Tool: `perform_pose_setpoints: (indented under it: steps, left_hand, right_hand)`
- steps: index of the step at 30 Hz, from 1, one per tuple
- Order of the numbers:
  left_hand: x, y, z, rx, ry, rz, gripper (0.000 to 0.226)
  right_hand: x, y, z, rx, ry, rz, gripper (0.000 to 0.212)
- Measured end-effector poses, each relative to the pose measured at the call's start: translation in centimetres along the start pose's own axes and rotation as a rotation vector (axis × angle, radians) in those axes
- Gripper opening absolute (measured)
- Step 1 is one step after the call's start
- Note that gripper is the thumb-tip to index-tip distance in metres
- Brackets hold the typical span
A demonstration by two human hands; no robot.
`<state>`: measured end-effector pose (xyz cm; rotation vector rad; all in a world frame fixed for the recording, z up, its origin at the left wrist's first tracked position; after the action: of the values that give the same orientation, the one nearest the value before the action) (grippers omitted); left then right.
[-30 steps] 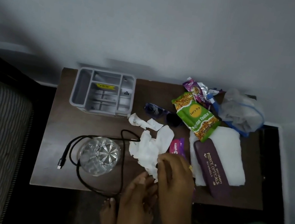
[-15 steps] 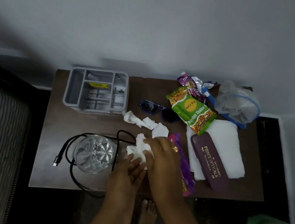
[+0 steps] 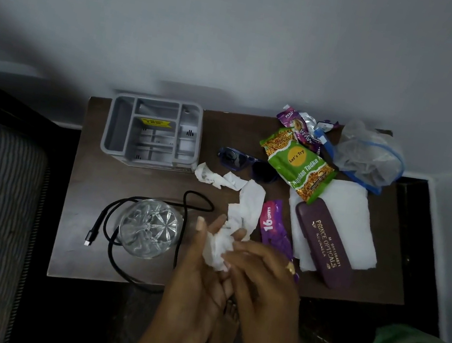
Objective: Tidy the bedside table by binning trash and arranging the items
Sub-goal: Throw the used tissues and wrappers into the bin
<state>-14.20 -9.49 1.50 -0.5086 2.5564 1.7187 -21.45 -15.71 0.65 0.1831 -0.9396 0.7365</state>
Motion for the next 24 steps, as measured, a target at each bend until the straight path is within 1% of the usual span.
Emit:
perform_pose_setpoints:
  steps: [2, 3, 5, 6, 7, 8, 10, 11, 12, 13, 14, 16, 17, 19, 21, 23, 24]
  left_hand:
    - [0.4, 0.2, 0.1, -0.06, -0.056, -0.063, 0.032]
    - [0.6, 0.2, 0.3, -0.1, -0.075, -0.085, 0.027]
    - [0.9, 0.1, 0.7, -0.174, -0.103, -0.138, 0.02]
    - [1.0, 0.0, 1.0, -0.201, -0.107, -0.157, 0.02]
    - [1.0, -0.2, 1.3, -0.211, -0.097, -0.163, 0.022]
    - [1.0, -0.5, 1.6, -0.223, -0.082, -0.161, 0.025]
    - [1.1, -1.0, 2.3, -0.273, -0.048, -0.163, 0.03]
    - [1.1, -1.3, 2.5, -0.298, -0.036, -0.171, 0.03]
    - [1.3, -1.4, 2.8, -0.315, -0.018, -0.176, 0.03]
    - [1.4, -1.5, 2.9, -0.324, -0.01, -0.172, 0.029]
    - [1.5, -1.6, 3.0, -0.322, -0.016, -0.163, 0.028]
    - [1.7, -1.4, 3.1, -0.333, -0.065, -0.16, 0.025]
    - [1.7, -1.4, 3.1, -0.369, -0.082, -0.176, 0.025]
    - [1.6, -1.4, 2.7, -0.385, -0.066, -0.199, 0.027]
    - [1.4, -1.4, 2.1, -0.365, -0.071, -0.204, 0.026]
    - [1.5, -1.4, 1.9, -0.316, -0.1, -0.222, 0.024]
    - [1.5, -1.4, 1.7, -0.297, -0.114, -0.228, 0.023]
  right_hand:
    - [0.1, 0.7, 0.4, 0.012, 0.006, 0.033, 0.023]
    - [0.2, 0.7, 0.5, 0.014, -0.044, -0.015, 0.023]
    - [0.3, -0.2, 0.7, -0.013, -0.131, -0.185, 0.021]
    - [-0.2, -1.0, 0.5, -0.049, -0.118, -0.256, 0.02]
    - [-1.2, -2.0, 0.1, -0.084, -0.051, -0.307, 0.017]
    - [-2.2, -3.2, -0.5, -0.093, 0.03, -0.365, 0.021]
    - [-4.3, -5.6, -2.2, -0.054, 0.139, -0.468, 0.044]
    - [-5.1, -6.5, -3.2, -0.029, 0.148, -0.48, 0.05]
    - [-5.6, -7.0, -4.2, -0.001, 0.149, -0.477, 0.05]
    - [-6.0, -7.3, -5.0, 0.02, 0.17, -0.447, 0.045]
    - [-6.2, -7.3, -5.7, 0.039, 0.199, -0.418, 0.036]
    - [-6.1, -6.9, -5.9, 0.006, 0.226, -0.367, 0.011]
    - [-5.8, -6.8, -5.5, -0.039, 0.204, -0.364, 0.004]
    - [-5.1, -6.4, -4.3, -0.143, 0.103, -0.417, 0.003]
    - [-4.4, -6.0, -2.7, -0.231, 0.006, -0.493, 0.006]
    - [-3.9, -5.3, -1.0, -0.276, -0.089, -0.584, 0.007]
    - [-3.3, -5.0, -0.2, -0.287, -0.185, -0.674, 0.007]
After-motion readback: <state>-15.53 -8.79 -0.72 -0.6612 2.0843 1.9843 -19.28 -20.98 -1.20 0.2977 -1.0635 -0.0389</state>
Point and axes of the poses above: each hand's wrist, its own y-axis away from the middle knuckle, its own z-axis out of the back of the hand, x = y × z, the point moved 2 cm from there along -y, towards the middle knuckle, and after that the axes turned 11 degrees about -x, right-handed, at the moved point
